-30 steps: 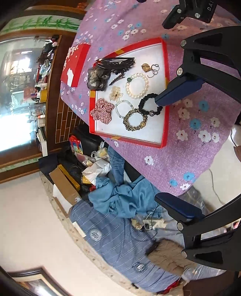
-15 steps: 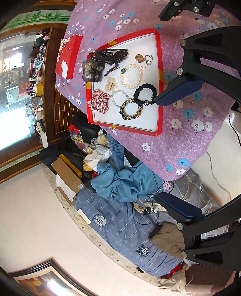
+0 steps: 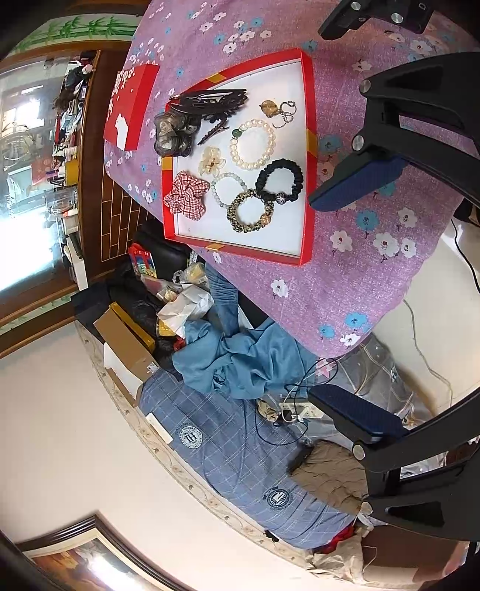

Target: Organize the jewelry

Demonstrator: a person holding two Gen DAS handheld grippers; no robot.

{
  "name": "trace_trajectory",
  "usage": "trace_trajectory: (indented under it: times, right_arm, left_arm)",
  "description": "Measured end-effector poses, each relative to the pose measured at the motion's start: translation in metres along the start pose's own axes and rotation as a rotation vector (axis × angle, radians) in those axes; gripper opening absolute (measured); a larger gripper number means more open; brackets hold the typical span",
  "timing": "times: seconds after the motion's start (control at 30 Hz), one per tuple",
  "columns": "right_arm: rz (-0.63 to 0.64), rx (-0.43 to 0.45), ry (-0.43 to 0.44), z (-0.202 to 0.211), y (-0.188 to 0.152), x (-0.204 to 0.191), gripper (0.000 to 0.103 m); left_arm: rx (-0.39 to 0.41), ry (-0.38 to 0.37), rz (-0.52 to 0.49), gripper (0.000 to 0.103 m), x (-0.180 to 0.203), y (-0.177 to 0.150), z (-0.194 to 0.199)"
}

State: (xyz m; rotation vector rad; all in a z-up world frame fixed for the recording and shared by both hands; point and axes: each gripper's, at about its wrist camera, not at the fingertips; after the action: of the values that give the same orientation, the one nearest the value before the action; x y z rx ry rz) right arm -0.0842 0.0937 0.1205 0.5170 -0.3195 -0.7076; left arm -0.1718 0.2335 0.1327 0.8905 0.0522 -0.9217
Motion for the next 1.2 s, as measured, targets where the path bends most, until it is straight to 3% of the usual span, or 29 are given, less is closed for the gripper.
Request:
trace_trajectory:
  times: [1.2]
  right_arm:
    - [0.031,-0.039,-0.004,-0.015,0.007,-0.012,0.095]
  left_arm:
    - [-0.037,-0.010,0.006,0.094,-0.002,-0.004,-0.018]
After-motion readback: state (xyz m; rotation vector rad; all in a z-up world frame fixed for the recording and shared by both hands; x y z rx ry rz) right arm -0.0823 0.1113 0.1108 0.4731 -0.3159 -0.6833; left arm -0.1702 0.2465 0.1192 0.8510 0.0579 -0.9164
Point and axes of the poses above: each gripper's, at about its wrist camera, not at the fingertips, and z roughly against the way its jaws point, x to its right, y to its top, and after that the axes turned 3 degrees about y, right-handed
